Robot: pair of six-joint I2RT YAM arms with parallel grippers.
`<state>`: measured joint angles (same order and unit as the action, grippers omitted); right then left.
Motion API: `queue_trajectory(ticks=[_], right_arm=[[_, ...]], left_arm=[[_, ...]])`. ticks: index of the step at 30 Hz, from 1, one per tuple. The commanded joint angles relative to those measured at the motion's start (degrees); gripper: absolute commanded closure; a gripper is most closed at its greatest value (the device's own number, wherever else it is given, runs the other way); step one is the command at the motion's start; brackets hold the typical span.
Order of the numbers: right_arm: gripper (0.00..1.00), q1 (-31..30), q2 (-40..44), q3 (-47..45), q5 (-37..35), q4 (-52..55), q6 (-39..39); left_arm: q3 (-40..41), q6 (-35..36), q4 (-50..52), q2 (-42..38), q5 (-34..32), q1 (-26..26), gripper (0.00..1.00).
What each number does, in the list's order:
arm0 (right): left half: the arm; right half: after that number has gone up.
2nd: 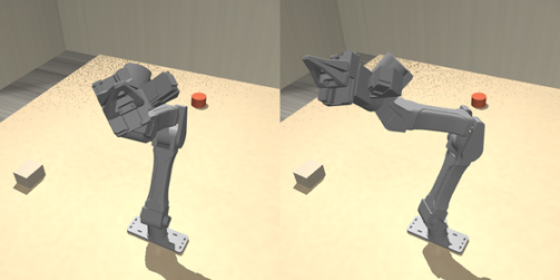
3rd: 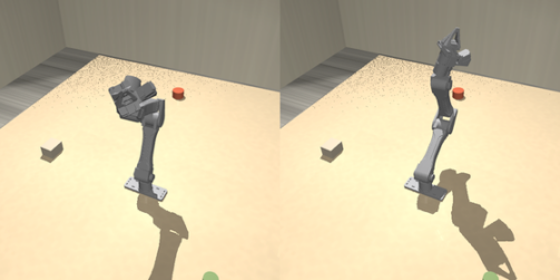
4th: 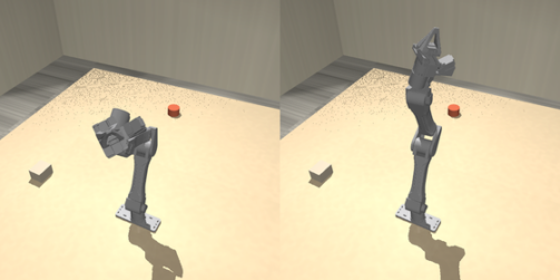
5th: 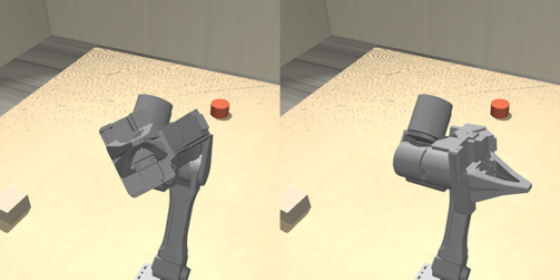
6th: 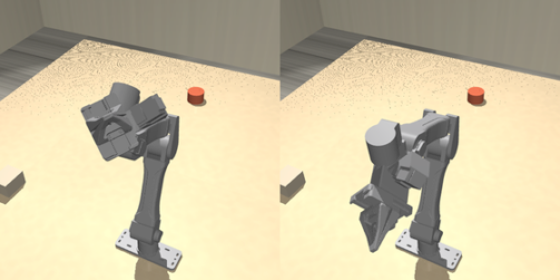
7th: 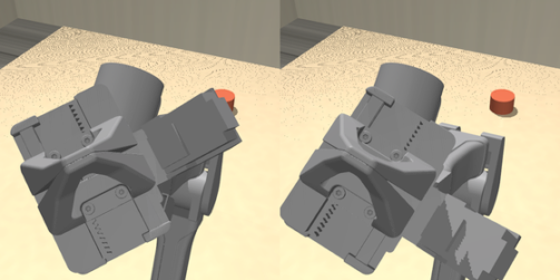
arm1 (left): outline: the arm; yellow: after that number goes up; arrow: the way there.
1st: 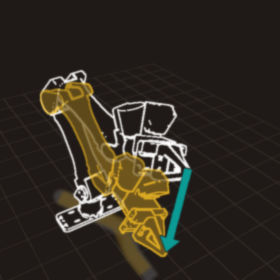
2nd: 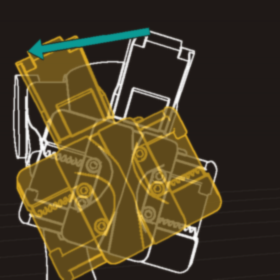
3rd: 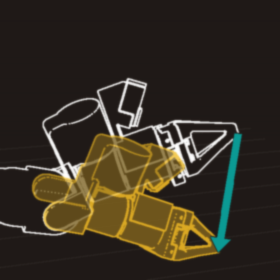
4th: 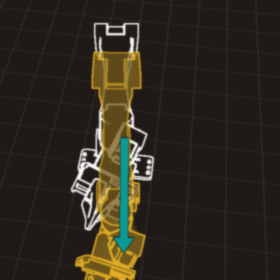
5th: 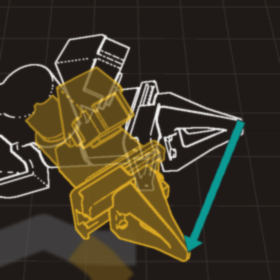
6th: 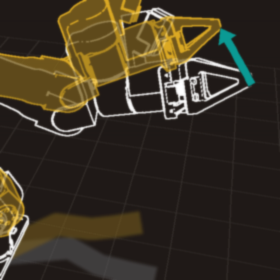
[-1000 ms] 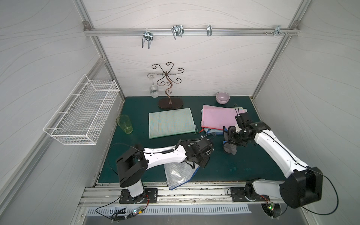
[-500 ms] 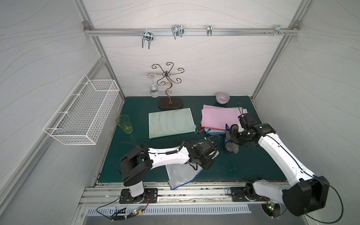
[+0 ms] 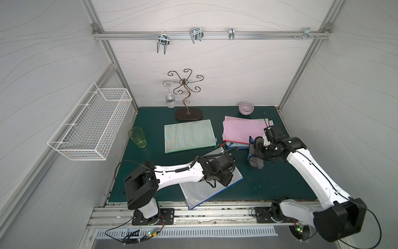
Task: Wipe the document bag
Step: Adjust the document bag at the center of the board, then wipe the dirt from the document bag.
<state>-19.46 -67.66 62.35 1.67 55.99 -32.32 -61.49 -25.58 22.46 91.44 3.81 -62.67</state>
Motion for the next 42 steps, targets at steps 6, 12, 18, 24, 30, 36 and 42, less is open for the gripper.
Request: queue_trajectory(ticks=[6,12,18,24,30,36,42], right_arm=[[1.0,-13.9,-13.1,7.8,9.8,-6.3,4.2],[1.0,-25.7,-29.9,19.2,18.5,-8.0,7.6],[1.0,-29.2,-43.6,22.9,28.2,-14.5,3.6],[1.0,-26.1,-50.8,23.9,20.1,-9.0,5.3],[1.0,-13.9,-40.1,15.2,-2.6,-3.3,5.2],[1.0,-21.0,-39.8,21.9,9.9,-2.3,11.7],[1.0,-32.0,-54.2,34.1,31.9,-7.1,8.9]], left_arm=[[15.2,-16.4,2.5,-13.1,-2.2,10.5,1.0],[23.0,-22.1,0.8,-14.1,-0.2,15.0,1.0],[26.4,-25.4,-0.4,-10.9,0.7,17.2,1.0],[28.8,-25.6,-0.9,-9.9,1.5,19.4,1.0],[28.8,-23.7,0.1,-10.0,1.9,20.5,1.0],[29.6,-22.5,2.4,-15.0,0.4,21.3,1.0],[29.9,-23.0,6.5,-21.3,-1.7,21.5,1.0]])
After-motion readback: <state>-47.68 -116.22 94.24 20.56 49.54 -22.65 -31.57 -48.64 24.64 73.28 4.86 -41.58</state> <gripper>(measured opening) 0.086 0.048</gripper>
